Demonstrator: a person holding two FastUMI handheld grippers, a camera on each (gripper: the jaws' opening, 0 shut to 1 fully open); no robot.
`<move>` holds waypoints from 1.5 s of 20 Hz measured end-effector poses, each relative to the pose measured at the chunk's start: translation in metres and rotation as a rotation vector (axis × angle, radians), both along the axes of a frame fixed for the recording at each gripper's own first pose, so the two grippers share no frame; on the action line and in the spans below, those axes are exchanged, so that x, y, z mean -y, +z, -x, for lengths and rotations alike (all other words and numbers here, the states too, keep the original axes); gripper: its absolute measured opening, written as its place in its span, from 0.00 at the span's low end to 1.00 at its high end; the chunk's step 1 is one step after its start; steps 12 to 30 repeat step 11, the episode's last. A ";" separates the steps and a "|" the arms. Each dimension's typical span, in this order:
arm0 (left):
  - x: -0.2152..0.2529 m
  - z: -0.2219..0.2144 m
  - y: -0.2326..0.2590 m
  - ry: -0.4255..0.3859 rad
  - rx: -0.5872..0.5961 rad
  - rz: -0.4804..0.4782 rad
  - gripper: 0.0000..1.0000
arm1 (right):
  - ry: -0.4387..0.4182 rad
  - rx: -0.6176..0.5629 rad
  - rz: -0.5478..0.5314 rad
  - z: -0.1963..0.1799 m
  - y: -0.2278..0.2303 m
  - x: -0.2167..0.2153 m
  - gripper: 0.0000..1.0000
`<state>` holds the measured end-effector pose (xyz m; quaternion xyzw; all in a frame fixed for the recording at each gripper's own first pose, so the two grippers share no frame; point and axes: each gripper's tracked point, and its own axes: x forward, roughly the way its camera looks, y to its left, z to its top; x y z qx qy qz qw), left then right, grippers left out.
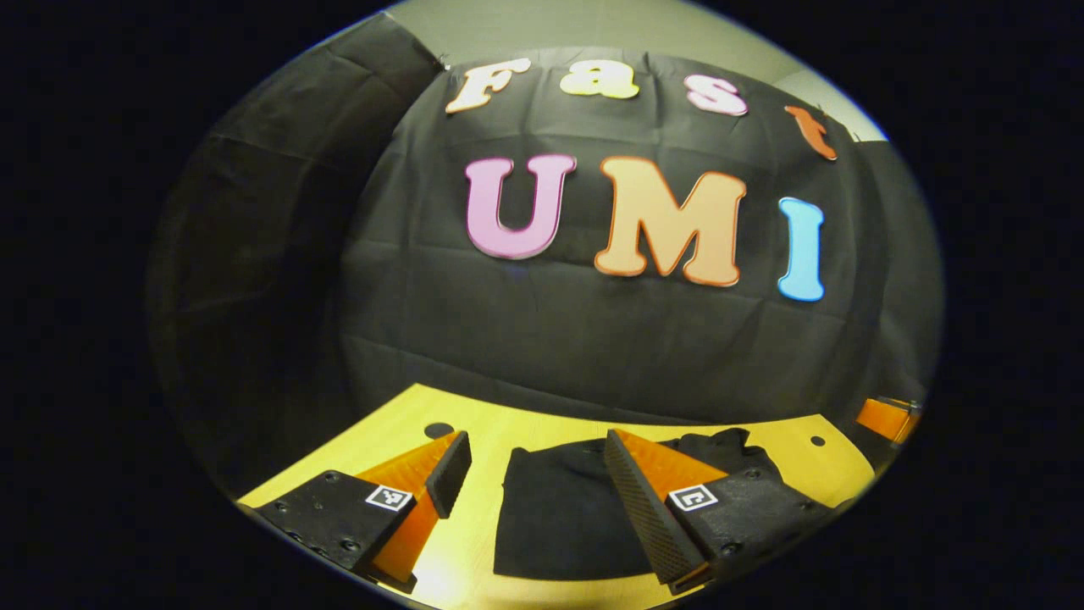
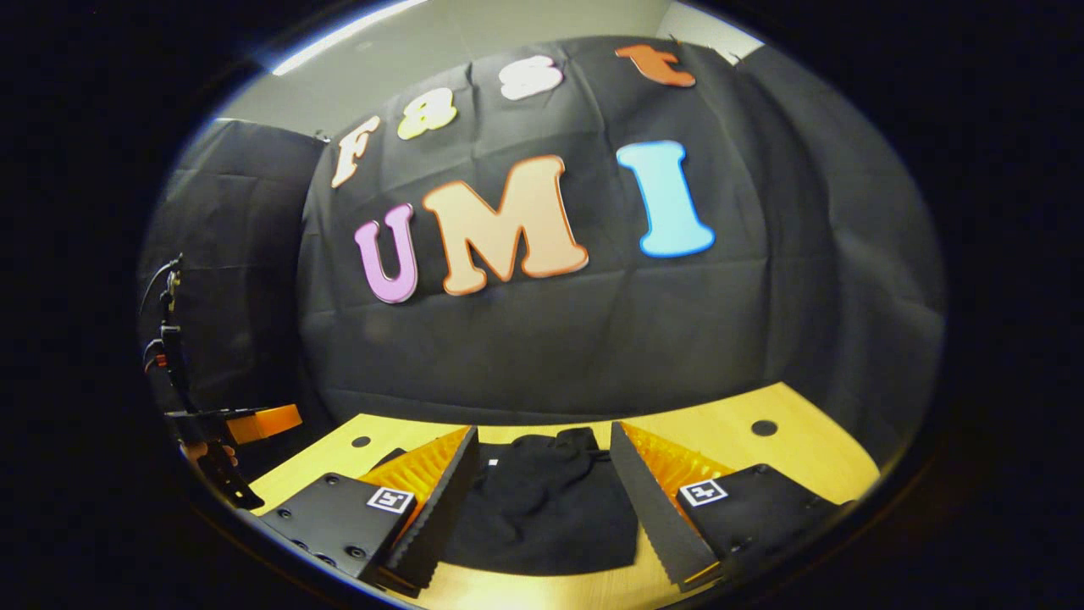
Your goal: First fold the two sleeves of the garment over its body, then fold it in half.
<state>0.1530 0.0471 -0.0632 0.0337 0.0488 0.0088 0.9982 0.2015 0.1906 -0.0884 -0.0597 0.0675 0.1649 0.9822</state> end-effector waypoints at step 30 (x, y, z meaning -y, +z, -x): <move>0.022 0.154 0.048 -0.082 0.093 -0.032 0.93 | -0.039 0.157 -0.081 0.183 0.048 0.036 0.97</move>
